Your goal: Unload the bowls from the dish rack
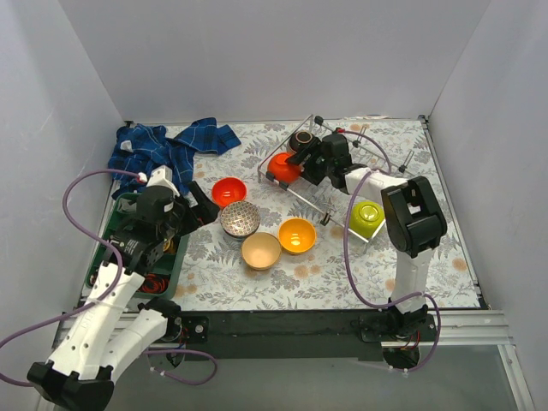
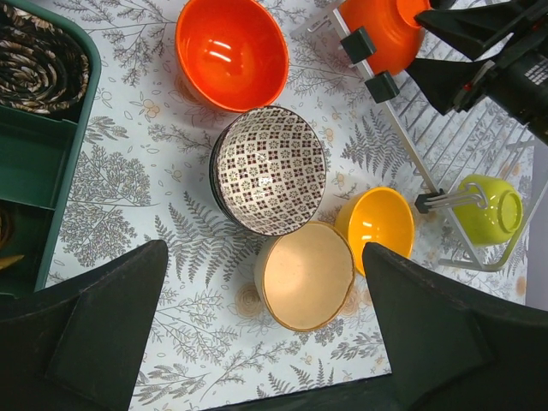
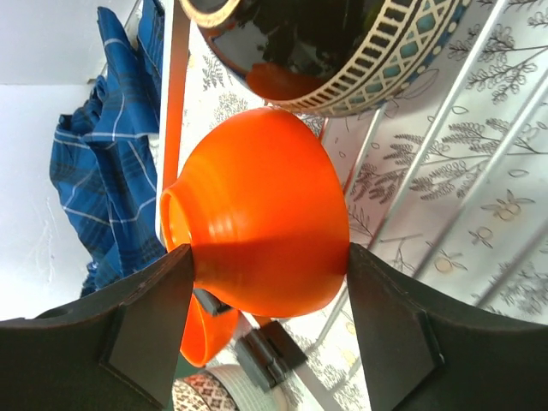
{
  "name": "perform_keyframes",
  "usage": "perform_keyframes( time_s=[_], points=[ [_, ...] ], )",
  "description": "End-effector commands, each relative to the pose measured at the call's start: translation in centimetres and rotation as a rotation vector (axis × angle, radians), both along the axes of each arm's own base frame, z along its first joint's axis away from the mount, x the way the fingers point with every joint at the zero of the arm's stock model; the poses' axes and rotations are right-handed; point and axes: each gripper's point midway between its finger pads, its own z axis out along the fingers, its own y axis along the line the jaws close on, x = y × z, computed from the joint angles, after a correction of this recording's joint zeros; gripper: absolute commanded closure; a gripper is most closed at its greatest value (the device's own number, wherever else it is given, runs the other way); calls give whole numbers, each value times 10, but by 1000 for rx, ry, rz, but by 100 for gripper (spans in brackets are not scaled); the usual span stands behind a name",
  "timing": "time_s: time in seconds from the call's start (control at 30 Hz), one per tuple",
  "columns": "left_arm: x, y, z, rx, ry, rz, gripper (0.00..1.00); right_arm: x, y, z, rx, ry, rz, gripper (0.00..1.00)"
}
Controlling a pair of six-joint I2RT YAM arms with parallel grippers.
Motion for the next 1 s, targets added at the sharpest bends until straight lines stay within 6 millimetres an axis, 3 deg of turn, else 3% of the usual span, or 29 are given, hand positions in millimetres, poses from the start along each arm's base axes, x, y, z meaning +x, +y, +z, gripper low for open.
perform_keyframes(
  time_s=[0.0, 0.27, 0.5, 0.57, 0.77, 0.97],
  points=[
    [4, -2, -2, 2, 10, -8, 2, -8, -7, 33, -34, -82, 27, 69],
    [11, -8, -3, -2, 13, -27, 2, -20, -21, 62, -155, -222, 115, 81],
    [20, -15, -6, -3, 16, -55, 2, -36, -50, 90, -411, -401, 231, 90],
    [23, -18, -7, -7, 17, -66, 2, -40, -62, 87, -527, -436, 276, 90],
    [33, -34, -11, -42, 32, -115, 2, -55, -99, 107, -841, -584, 347, 90],
    [52, -46, -4, -58, 31, -137, 2, -75, -124, 149, -1263, -766, 366, 90]
  ],
)
